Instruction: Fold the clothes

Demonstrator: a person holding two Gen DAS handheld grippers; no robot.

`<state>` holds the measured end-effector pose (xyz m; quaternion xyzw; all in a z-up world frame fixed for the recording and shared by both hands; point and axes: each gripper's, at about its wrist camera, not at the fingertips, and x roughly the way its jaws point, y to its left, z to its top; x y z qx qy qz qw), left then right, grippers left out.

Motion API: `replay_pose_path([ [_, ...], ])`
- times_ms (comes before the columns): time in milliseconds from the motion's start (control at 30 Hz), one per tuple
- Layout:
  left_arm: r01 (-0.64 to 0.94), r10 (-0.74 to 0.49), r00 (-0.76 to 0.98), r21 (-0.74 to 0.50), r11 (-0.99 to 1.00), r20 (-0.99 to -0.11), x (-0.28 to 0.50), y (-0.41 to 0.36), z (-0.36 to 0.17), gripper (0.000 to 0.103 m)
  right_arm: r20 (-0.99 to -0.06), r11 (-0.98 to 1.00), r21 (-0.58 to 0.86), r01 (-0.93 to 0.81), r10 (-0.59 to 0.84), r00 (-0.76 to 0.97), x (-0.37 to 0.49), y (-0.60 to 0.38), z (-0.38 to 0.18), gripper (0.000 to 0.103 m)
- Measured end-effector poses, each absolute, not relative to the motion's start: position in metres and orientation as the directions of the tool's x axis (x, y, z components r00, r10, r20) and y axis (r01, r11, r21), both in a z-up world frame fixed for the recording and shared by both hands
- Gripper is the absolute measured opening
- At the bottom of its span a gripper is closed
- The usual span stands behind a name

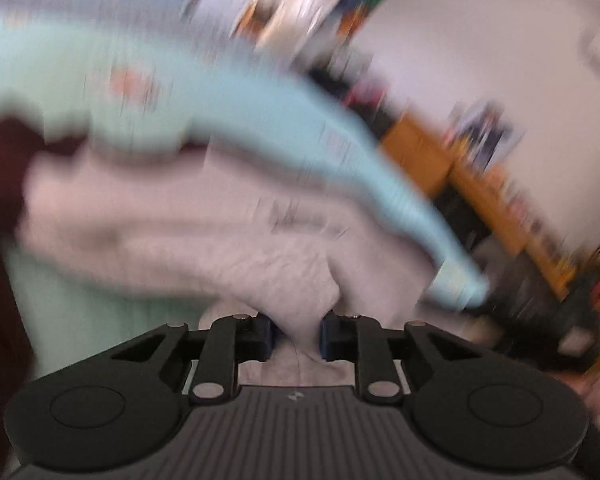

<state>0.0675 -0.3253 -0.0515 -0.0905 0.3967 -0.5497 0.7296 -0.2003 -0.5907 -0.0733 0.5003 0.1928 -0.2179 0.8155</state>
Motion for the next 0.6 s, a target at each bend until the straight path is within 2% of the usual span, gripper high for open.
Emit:
replay_pose_path([
  [100,0.719,-0.922,0.132,-0.604,0.342,-0.364,0.082,-0.308,-0.015,0.021,-0.516,0.431,0.734,0.524,-0.146,0.844,-0.194,-0.593,-0.068,0.059],
  [167,0.714,-0.944,0.167,-0.626,0.315,-0.284,0.092,-0.296,0.010,0.023,-0.532,0.451,0.733,0.509,-0.086,0.842,-0.180,-0.587,-0.072,0.059],
  [200,0.707,-0.945,0.174,-0.632,0.317,-0.278,0.095,-0.294,0.011,0.024,-0.540,0.460,0.733,0.501,-0.056,0.840,-0.173,-0.583,-0.074,0.064],
  [233,0.696,-0.934,0.169,-0.632,0.340,-0.316,0.095,-0.295,-0.001,0.024,-0.548,0.470,0.732,0.493,-0.025,0.836,-0.166,-0.580,-0.076,0.068],
  [300,0.674,-0.908,0.156,-0.630,0.386,-0.389,0.096,-0.299,-0.025,0.024,-0.598,0.482,0.706,0.519,0.013,0.802,-0.155,-0.569,-0.086,0.068],
  [400,0.645,-0.851,0.111,-0.614,0.455,-0.513,0.085,-0.305,-0.076,0.026,-0.639,0.477,0.674,0.564,-0.005,0.769,-0.157,-0.563,-0.094,0.068],
  [533,0.648,-0.776,0.078,-0.560,0.517,-0.626,0.069,-0.316,-0.119,0.028,-0.680,0.463,0.584,0.666,-0.169,0.714,-0.183,-0.578,-0.082,0.068],
  [600,0.657,-0.771,0.074,-0.551,0.515,-0.632,0.068,-0.316,-0.122,0.030,-0.665,0.451,0.559,0.696,-0.258,0.701,-0.199,-0.587,-0.070,0.068],
])
